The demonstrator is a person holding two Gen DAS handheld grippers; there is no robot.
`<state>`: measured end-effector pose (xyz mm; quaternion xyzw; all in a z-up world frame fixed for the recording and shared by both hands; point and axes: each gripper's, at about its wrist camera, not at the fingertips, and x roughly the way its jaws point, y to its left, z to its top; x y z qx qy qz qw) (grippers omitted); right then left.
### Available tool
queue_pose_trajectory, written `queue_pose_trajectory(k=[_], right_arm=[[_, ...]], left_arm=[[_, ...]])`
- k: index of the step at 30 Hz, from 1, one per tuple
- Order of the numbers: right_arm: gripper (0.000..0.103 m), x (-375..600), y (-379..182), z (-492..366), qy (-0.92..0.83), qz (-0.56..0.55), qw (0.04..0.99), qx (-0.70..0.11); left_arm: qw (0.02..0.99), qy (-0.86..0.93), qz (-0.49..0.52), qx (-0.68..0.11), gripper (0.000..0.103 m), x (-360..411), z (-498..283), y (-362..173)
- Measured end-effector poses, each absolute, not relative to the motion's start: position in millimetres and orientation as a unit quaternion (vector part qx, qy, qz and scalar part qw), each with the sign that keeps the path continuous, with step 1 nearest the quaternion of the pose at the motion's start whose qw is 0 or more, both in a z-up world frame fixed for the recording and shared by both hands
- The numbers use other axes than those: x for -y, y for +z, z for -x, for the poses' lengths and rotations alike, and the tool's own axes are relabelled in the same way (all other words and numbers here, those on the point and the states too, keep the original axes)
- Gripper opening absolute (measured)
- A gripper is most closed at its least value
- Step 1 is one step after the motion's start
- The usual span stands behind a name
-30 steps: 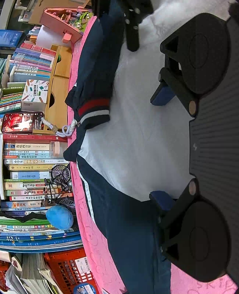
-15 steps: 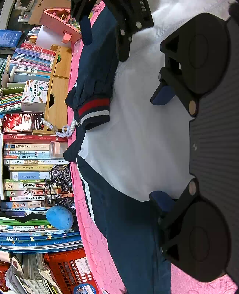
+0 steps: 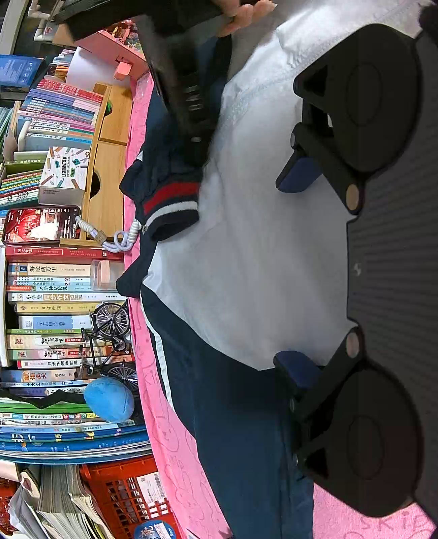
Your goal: Fold clothes
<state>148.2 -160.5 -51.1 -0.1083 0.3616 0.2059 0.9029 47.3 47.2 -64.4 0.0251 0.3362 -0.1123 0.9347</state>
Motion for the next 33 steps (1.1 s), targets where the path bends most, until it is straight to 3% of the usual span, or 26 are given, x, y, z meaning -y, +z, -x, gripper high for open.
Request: queue_pose_trajectory(k=[1,2,7,12,15,20,29,33], right_arm=[[0.027,163,-48,-150,0.207,0.086,0.904,-0.363],[0.022,166,-45,-153,0.209,0.064,0.905,-0.365],[0.020,162,-17,-141,0.280,0.004,0.898,-0.340],[0.020,142,-26,-136,0.321,0.019,0.875,-0.361],[0.027,140,-41,-137,0.318,0.020,0.865,-0.389],[0.070,166,-30,-112,0.309,0.004,0.880,-0.361],[0.082,251,-31,-41,0.219,0.060,0.923,-0.312],[0.082,284,-48,-39,0.194,0.029,0.925,-0.325]], left_arm=[[0.935,-0.113,-0.024,-0.336,0.101,-48,-47,-64],[0.935,-0.113,-0.023,-0.336,0.101,-48,-47,-64],[0.935,-0.116,-0.017,-0.335,0.102,-49,-47,-64],[0.935,-0.117,-0.016,-0.335,0.102,-50,-47,-64],[0.935,-0.116,-0.016,-0.335,0.102,-49,-47,-64],[0.935,-0.116,-0.018,-0.335,0.102,-49,-47,-64],[0.940,-0.137,0.012,-0.311,0.102,-48,-39,-43],[0.912,-0.177,0.188,-0.320,0.103,-67,-69,-25]])
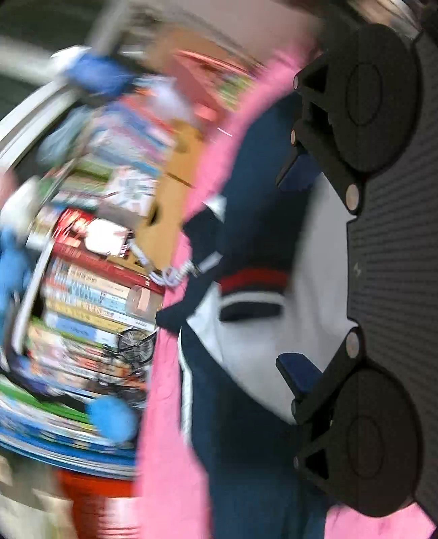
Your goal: Fold clothes
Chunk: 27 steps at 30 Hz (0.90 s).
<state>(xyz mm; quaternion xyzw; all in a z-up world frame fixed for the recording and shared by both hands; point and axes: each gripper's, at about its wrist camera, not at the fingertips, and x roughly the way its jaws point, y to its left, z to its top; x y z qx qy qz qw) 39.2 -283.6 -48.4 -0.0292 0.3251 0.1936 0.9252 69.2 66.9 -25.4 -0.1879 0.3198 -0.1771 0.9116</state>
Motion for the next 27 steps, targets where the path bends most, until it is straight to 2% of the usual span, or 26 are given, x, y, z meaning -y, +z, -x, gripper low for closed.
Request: queue_pose_trajectory(k=[3,5,10,12,13,14,15,18,19,20,22,25,27], right_arm=[[0.083,293,-58,-36,0.190,0.009,0.929,-0.318],[0.089,289,-63,-34,0.192,0.017,0.931,-0.311],[0.093,277,-65,-31,0.188,0.051,0.929,-0.314],[0.094,277,-66,-31,0.189,0.053,0.929,-0.315],[0.094,276,-66,-31,0.189,0.054,0.928,-0.316],[0.095,276,-66,-31,0.188,0.054,0.928,-0.316],[0.096,277,-66,-31,0.186,0.053,0.929,-0.316],[0.096,280,-66,-32,0.184,0.047,0.929,-0.317],[0.096,280,-66,-33,0.184,0.046,0.929,-0.317],[0.097,279,-65,-33,0.184,0.047,0.929,-0.318],[0.097,278,-65,-33,0.182,0.051,0.929,-0.319],[0.097,275,-64,-33,0.179,0.061,0.929,-0.320],[0.097,273,-63,-32,0.177,0.066,0.928,-0.320]], left_arm=[[0.905,-0.110,0.225,-0.344,0.103,-72,-103,-29],[0.895,-0.088,0.245,-0.362,0.103,-72,-118,-37],[0.870,-0.130,0.307,-0.364,0.101,-63,-131,-55],[0.866,-0.148,0.317,-0.357,0.075,-57,-132,-58],[0.863,-0.162,0.321,-0.355,0.044,-56,-130,-56],[0.860,-0.175,0.325,-0.353,0.022,-56,-128,-55],[0.857,-0.188,0.328,-0.351,0.019,-56,-126,-53],[0.872,-0.197,0.306,-0.328,0.021,-56,-123,-40],[0.870,-0.187,0.309,-0.335,0.039,-57,-125,-40],[0.862,-0.180,0.317,-0.351,0.067,-57,-131,-44],[0.848,-0.165,0.334,-0.377,0.093,-56,-139,-53],[0.846,-0.154,0.350,-0.372,0.103,-50,-143,-60],[0.849,-0.149,0.358,-0.359,0.101,-45,-143,-63]])
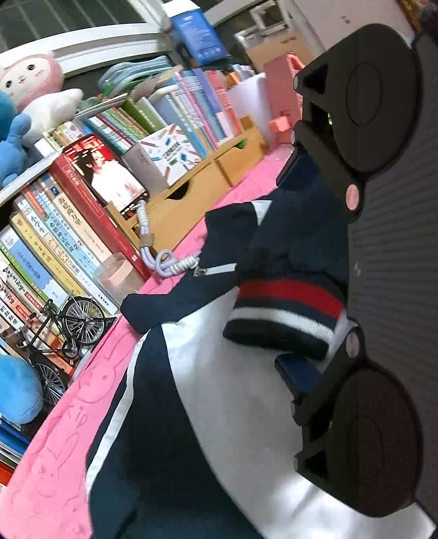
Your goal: Fold clothes
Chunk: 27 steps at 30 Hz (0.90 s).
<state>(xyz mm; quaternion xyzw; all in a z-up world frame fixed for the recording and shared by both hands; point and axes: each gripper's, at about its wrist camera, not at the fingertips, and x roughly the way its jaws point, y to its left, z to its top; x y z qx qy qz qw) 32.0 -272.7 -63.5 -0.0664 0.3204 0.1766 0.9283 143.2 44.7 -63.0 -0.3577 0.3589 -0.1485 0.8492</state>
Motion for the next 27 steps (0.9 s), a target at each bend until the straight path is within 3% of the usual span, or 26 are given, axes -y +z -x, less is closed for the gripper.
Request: queue_pose_trajectory(k=[1,2,4,5,13,19,22,27], right_arm=[[0.098,272,-63,-32,0.176,0.068,0.928,-0.321],[0.098,271,-63,-32,0.175,0.070,0.928,-0.321],[0.098,271,-64,-32,0.173,0.072,0.928,-0.321],[0.098,271,-63,-32,0.172,0.073,0.929,-0.320],[0.099,268,-61,-29,0.163,0.088,0.932,-0.311],[0.099,276,-52,-24,0.137,0.091,0.945,-0.283],[0.099,290,-50,-28,0.118,0.082,0.948,-0.286],[0.099,294,-47,-24,0.114,0.111,0.948,-0.274]], left_arm=[[0.853,-0.140,0.349,-0.361,0.084,-41,-144,-61],[0.852,-0.138,0.345,-0.368,0.040,-39,-145,-61],[0.852,-0.136,0.335,-0.379,0.015,-35,-145,-60],[0.858,-0.139,0.328,-0.369,0.010,-36,-140,-56],[0.913,-0.132,0.246,-0.298,0.009,-64,-101,-4],[0.930,-0.007,0.097,-0.353,0.010,-92,-84,-21],[0.938,-0.002,0.075,-0.339,0.011,-103,-66,-22],[0.950,-0.099,-0.104,-0.277,0.045,-37,-38,-15]])
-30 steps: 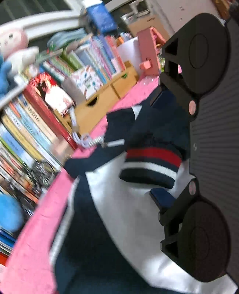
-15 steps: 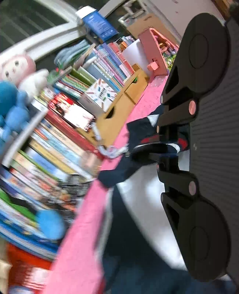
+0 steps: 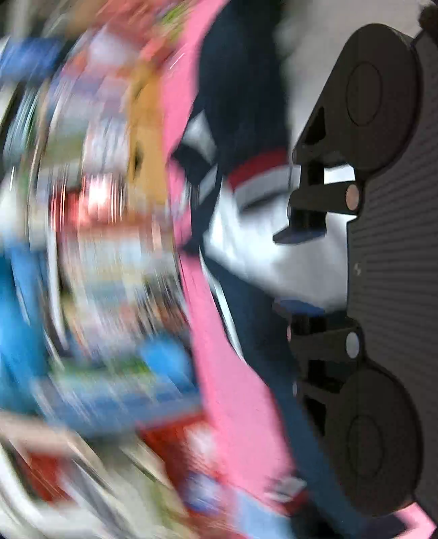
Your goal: Fold clothes
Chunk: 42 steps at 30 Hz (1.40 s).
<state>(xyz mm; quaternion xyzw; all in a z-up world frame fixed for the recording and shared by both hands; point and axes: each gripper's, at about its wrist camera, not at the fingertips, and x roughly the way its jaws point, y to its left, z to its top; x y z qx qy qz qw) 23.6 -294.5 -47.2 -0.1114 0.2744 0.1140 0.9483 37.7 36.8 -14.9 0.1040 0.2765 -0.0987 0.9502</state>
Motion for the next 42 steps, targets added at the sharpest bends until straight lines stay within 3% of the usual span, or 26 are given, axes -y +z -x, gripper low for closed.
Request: queue_pose_trajectory(k=[2,4,6,8,11,13,16,19,23,26,31,36,42], right_arm=[[0.099,288,-48,-23,0.120,0.133,0.945,-0.272],[0.098,280,-50,-24,0.131,0.152,0.942,-0.269],[0.089,272,-51,-25,0.157,0.164,0.936,-0.271],[0.045,265,-49,-26,0.175,0.166,0.932,-0.272],[0.036,262,-38,-26,0.187,0.153,0.936,-0.257],[0.036,263,-30,-23,0.189,0.146,0.940,-0.244],[0.036,266,-25,-20,0.187,0.151,0.942,-0.236],[0.049,274,-33,-19,0.155,0.178,0.941,-0.244],[0.059,299,-52,-16,0.092,0.213,0.939,-0.253],[0.079,330,-58,-15,0.063,0.193,0.944,-0.258],[0.088,346,-56,-15,0.056,0.157,0.951,-0.259],[0.087,326,-50,-14,0.074,0.174,0.948,-0.255],[0.087,270,-48,-12,0.106,0.268,0.934,-0.212]], left_arm=[[0.939,-0.153,-0.163,-0.260,0.075,-1,-32,-20],[0.926,-0.199,-0.210,-0.242,0.077,31,-27,-28],[0.908,-0.237,-0.263,-0.225,0.080,61,-23,-40],[0.891,-0.247,-0.321,-0.205,0.082,85,-21,-52],[0.873,-0.226,-0.397,-0.174,0.082,112,-30,-72],[0.872,-0.199,-0.412,-0.172,0.077,117,-44,-81],[0.888,-0.142,-0.385,-0.208,0.046,106,-74,-84],[0.898,-0.103,-0.334,-0.268,0.038,76,-96,-80],[0.904,-0.070,-0.296,-0.299,0.038,37,-98,-72],[0.908,-0.059,-0.273,-0.313,0.038,14,-94,-67],[0.907,-0.054,-0.265,-0.322,0.038,-5,-79,-61],[0.909,-0.050,-0.267,-0.315,0.037,-2,-75,-63],[0.910,-0.051,-0.267,-0.312,0.037,-1,-69,-64]])
